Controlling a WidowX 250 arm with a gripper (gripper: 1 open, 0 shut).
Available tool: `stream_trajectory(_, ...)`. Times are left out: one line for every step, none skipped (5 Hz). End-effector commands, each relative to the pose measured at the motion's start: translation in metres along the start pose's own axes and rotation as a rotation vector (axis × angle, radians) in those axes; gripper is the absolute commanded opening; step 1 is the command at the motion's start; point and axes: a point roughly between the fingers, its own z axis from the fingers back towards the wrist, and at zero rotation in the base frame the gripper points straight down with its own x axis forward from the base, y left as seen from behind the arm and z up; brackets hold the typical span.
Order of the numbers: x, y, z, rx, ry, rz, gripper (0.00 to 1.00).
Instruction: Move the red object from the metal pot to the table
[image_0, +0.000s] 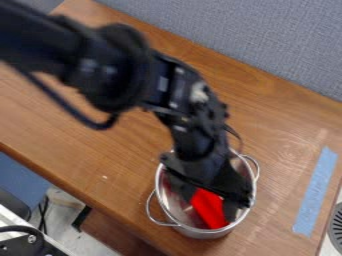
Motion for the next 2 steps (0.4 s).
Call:
stream_trajectory(0.018, -0.020, -0.017, -0.001, -0.002, -0.072, 0.00)
stream_trajectory(0.009, -0.001, -0.020, 0.010, -0.001, -0.102, 0.00)
